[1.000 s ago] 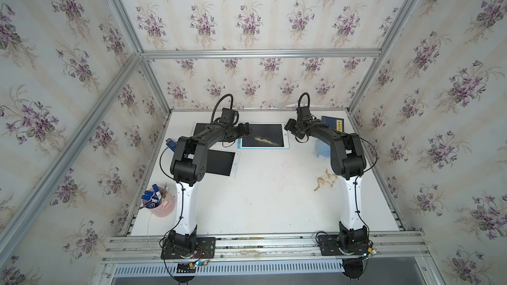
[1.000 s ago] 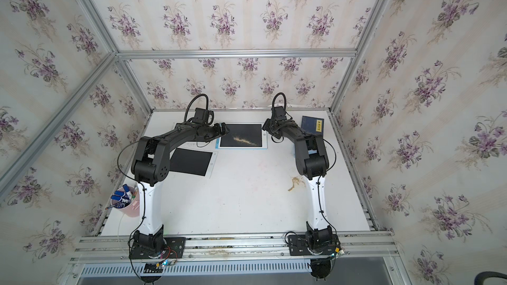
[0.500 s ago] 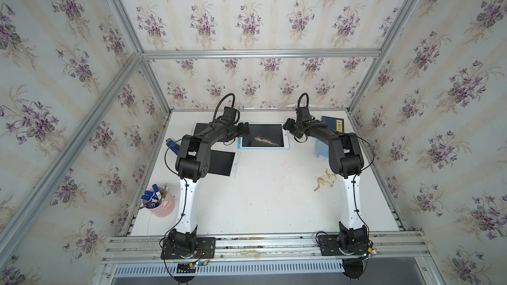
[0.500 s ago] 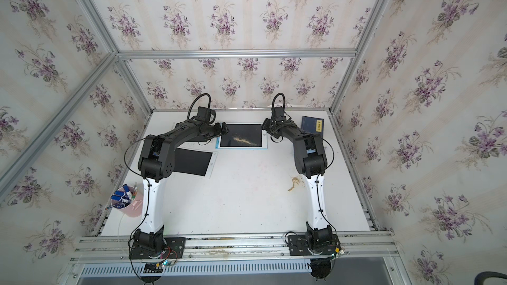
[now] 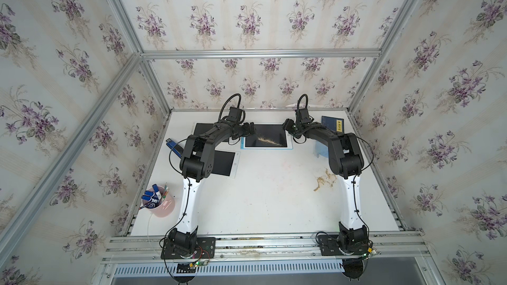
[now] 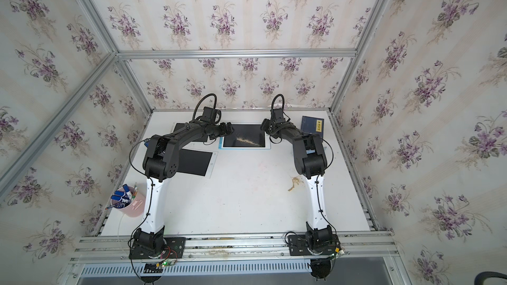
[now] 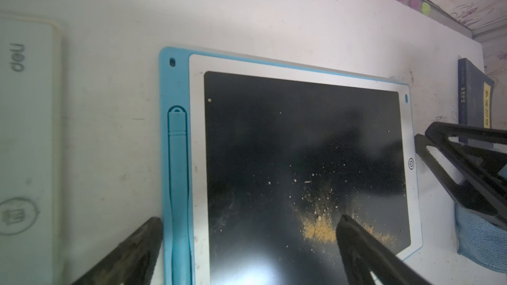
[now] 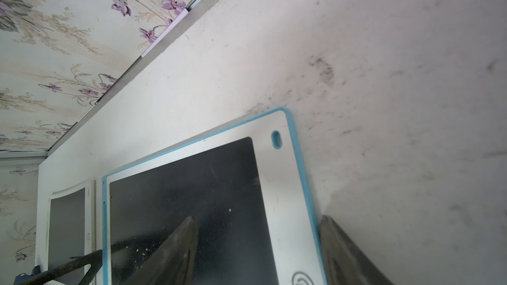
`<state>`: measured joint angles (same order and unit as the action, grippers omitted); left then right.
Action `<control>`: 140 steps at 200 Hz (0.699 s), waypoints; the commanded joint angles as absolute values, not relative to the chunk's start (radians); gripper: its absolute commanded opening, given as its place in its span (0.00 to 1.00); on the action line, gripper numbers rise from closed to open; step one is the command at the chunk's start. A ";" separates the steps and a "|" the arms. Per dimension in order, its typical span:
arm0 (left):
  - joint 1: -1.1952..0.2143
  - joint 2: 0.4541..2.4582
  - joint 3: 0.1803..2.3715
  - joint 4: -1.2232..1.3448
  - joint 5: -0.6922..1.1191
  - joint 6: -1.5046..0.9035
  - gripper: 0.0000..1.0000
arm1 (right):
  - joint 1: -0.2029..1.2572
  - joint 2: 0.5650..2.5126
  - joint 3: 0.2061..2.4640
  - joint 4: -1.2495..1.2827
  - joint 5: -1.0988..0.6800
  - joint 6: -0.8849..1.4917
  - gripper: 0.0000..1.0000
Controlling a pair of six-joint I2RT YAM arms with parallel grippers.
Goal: Wipe the drawing tablet
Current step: Move the drawing tablet to the center of the board.
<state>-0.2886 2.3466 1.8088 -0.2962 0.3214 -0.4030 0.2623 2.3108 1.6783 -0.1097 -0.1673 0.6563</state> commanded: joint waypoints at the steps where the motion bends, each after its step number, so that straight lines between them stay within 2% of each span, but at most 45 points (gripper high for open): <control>1: -0.309 2.341 1.765 -0.352 0.390 -0.436 1.00 | 0.262 2.297 1.642 -0.198 -0.193 0.674 0.71; 140: -0.393 2.124 1.355 -0.166 0.438 -0.483 1.00 | 0.278 2.016 1.162 -0.046 -0.237 0.690 0.70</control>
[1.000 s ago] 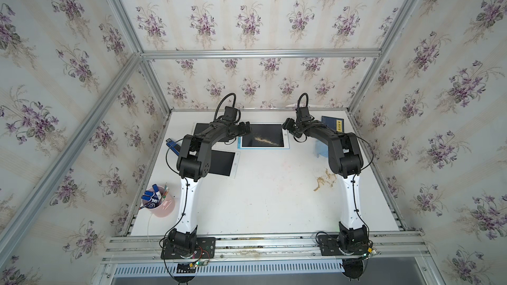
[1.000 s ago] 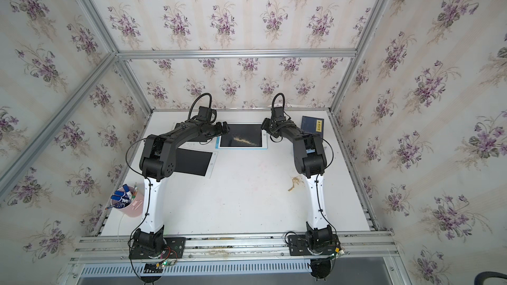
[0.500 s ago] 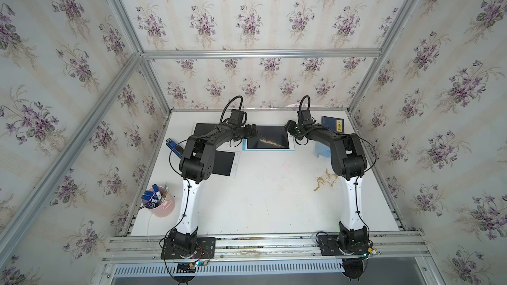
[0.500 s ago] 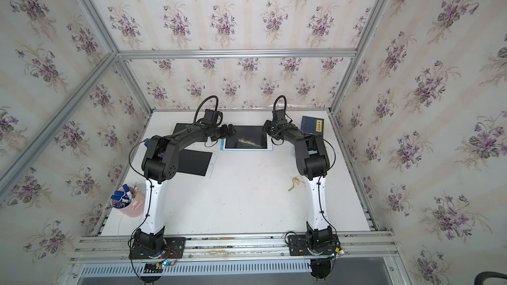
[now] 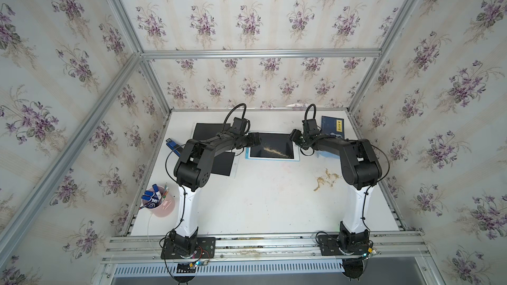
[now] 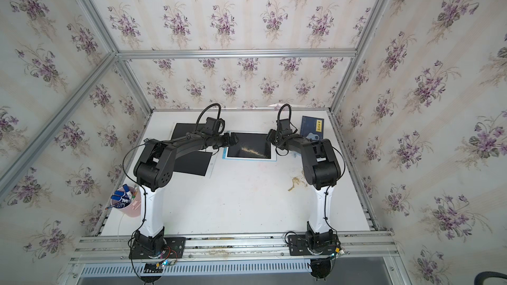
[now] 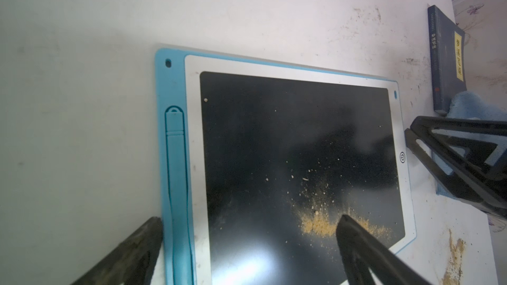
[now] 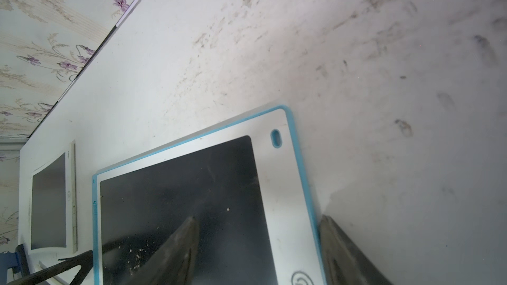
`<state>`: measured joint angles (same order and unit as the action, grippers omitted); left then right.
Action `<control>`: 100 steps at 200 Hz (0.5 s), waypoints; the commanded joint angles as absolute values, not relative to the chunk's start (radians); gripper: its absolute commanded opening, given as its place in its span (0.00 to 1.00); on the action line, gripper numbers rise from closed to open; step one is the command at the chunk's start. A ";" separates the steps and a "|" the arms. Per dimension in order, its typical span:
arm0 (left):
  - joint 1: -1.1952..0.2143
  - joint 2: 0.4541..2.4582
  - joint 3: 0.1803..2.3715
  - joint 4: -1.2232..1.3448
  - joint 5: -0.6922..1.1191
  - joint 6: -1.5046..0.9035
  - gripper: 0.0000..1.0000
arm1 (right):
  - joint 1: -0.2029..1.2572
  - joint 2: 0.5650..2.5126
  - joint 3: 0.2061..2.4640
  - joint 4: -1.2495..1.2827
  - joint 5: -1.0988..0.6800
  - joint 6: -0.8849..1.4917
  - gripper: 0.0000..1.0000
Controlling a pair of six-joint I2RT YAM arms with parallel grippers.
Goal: Wipe the drawing tablet
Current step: Move the drawing tablet to the center of the board.
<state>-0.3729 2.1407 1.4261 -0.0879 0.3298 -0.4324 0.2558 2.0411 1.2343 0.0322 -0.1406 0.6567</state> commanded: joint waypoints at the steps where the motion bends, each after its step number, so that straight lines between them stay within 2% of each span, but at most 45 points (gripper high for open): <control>1: -0.394 2.124 1.351 -0.164 0.438 -0.484 1.00 | 0.278 2.013 1.158 -0.045 -0.237 0.690 0.70; 100: -0.472 1.876 1.022 -0.061 0.450 -0.515 1.00 | 0.416 1.814 0.904 0.005 -0.256 0.738 0.70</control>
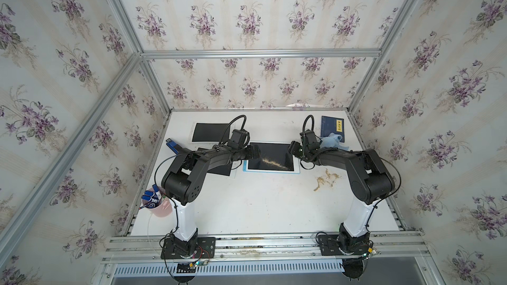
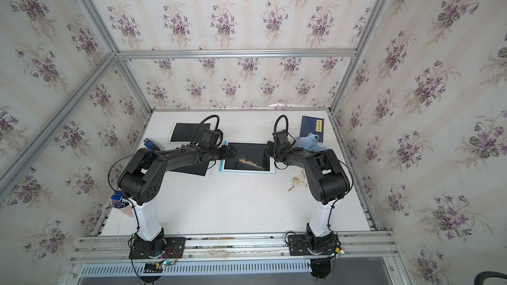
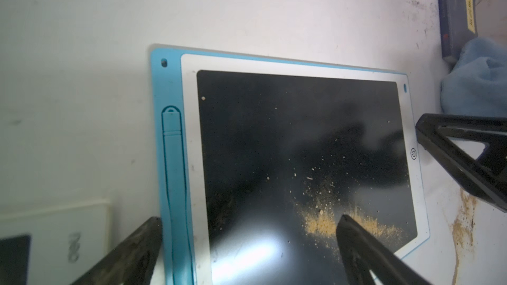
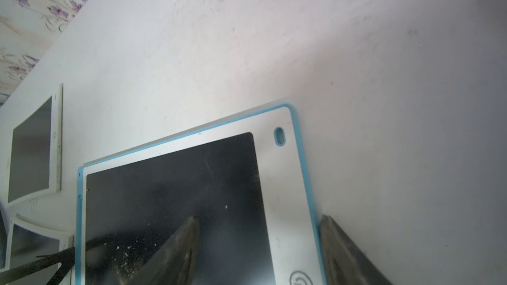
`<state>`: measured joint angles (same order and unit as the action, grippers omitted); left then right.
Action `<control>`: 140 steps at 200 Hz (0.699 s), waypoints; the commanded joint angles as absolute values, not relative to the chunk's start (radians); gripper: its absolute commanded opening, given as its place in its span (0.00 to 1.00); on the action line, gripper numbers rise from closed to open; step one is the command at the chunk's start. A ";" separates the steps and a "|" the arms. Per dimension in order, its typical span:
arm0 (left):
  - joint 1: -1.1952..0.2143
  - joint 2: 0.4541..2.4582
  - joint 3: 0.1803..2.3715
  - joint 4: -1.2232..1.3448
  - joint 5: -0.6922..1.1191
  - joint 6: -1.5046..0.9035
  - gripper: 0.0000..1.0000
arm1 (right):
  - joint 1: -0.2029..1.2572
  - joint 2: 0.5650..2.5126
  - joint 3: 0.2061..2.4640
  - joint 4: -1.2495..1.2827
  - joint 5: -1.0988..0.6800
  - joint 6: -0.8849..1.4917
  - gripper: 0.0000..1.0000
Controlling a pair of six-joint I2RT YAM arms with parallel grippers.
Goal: Wipe the drawing tablet
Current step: Move the drawing tablet to the center of the board, then pick up the cleaning item at the center of the board.
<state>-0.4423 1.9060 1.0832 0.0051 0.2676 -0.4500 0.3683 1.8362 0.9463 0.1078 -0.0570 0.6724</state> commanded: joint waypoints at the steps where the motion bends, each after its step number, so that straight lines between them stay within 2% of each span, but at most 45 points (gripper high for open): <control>1: -0.472 1.874 1.019 -0.061 0.450 -0.514 1.00 | 0.417 1.812 0.902 0.005 -0.256 0.738 0.70; 34: -0.475 1.850 0.990 -0.059 0.484 -0.486 1.00 | 0.428 1.768 0.873 -0.018 -0.230 0.739 0.70; 61: -0.470 1.843 1.003 -0.100 0.446 -0.448 1.00 | 0.395 1.754 0.978 -0.164 -0.114 0.662 0.74; 117: -0.460 1.727 1.003 -0.221 0.287 -0.354 1.00 | 0.197 1.688 1.173 -0.368 0.046 0.573 0.82; 140: -0.457 1.674 1.005 -0.245 0.255 -0.328 1.00 | 0.117 1.724 1.255 -0.458 0.176 0.601 0.83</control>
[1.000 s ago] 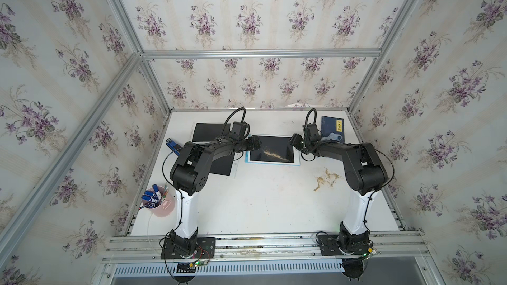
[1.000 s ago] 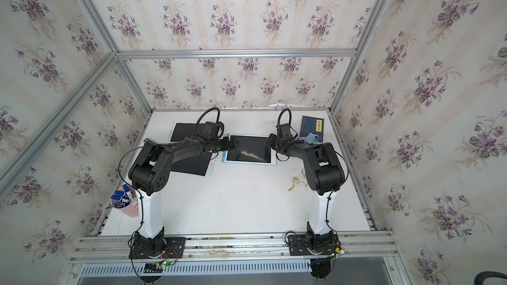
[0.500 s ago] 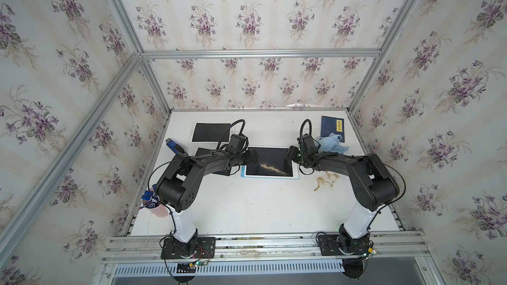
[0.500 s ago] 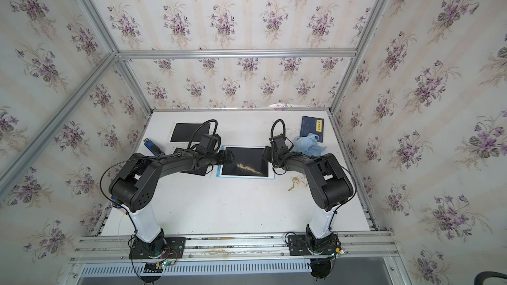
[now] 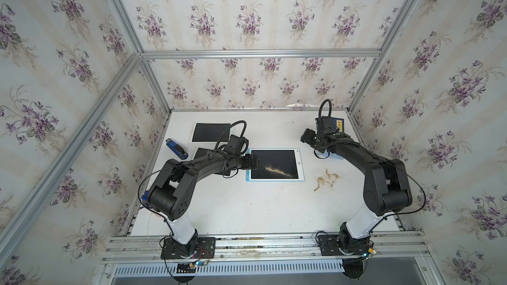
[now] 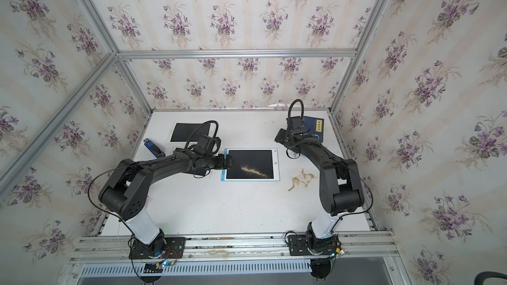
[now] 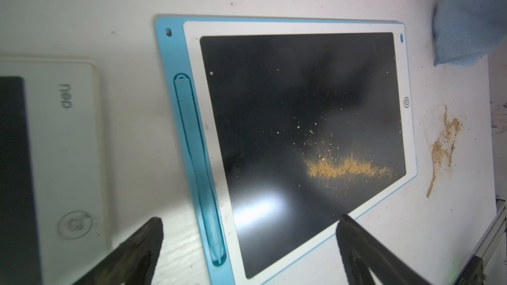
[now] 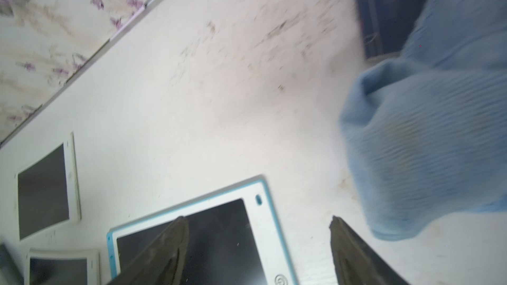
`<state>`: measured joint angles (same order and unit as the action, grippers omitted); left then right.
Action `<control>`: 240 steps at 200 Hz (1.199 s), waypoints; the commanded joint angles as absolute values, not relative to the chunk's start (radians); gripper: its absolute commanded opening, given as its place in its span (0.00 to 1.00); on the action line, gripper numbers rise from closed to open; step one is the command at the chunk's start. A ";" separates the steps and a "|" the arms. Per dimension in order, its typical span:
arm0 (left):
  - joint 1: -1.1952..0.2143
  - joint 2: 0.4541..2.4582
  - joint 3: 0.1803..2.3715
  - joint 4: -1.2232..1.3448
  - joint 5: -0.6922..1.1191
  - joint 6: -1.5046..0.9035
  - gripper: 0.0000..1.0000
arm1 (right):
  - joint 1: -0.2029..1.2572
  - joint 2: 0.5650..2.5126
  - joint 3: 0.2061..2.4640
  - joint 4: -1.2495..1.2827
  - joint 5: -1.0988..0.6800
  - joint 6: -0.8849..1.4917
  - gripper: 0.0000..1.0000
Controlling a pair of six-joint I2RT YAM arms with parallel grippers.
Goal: Wipe the drawing tablet
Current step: Pick up the cleaning item at the center of the board.
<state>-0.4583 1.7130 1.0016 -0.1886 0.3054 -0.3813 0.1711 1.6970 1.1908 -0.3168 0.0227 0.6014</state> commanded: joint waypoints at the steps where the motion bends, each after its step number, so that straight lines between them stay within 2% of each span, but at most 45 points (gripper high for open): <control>1: -0.457 1.671 1.004 -0.245 0.254 -0.326 1.00 | 0.114 1.729 1.261 -0.461 0.183 0.604 0.83; 32: -0.446 1.632 1.005 -0.248 0.264 -0.313 1.00 | 0.057 1.839 1.401 -0.625 0.268 0.632 0.86; 154: -0.437 1.629 0.988 -0.228 0.288 -0.316 1.00 | -0.003 2.040 1.336 -0.527 0.217 0.665 0.81; 173: -0.437 1.629 0.991 -0.246 0.262 -0.304 1.00 | -0.007 2.039 1.313 -0.485 0.176 0.641 0.71; 186: -0.437 1.628 0.994 -0.267 0.222 -0.291 1.00 | -0.008 2.017 1.282 -0.448 0.142 0.631 0.43; 207: -0.442 1.632 1.007 -0.310 0.150 -0.271 1.00 | -0.008 1.966 1.253 -0.431 0.118 0.624 0.11; 221: -0.453 1.639 1.022 -0.340 0.108 -0.257 0.99 | -0.003 1.914 1.235 -0.431 0.113 0.613 0.00; 240: -0.475 1.647 1.043 -0.382 0.056 -0.229 0.93 | 0.028 1.813 1.212 -0.440 0.126 0.595 0.00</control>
<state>-0.4549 1.6398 1.0203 -0.3153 0.1543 -0.2802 -0.0021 1.9118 1.2312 -0.4210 0.1333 0.6273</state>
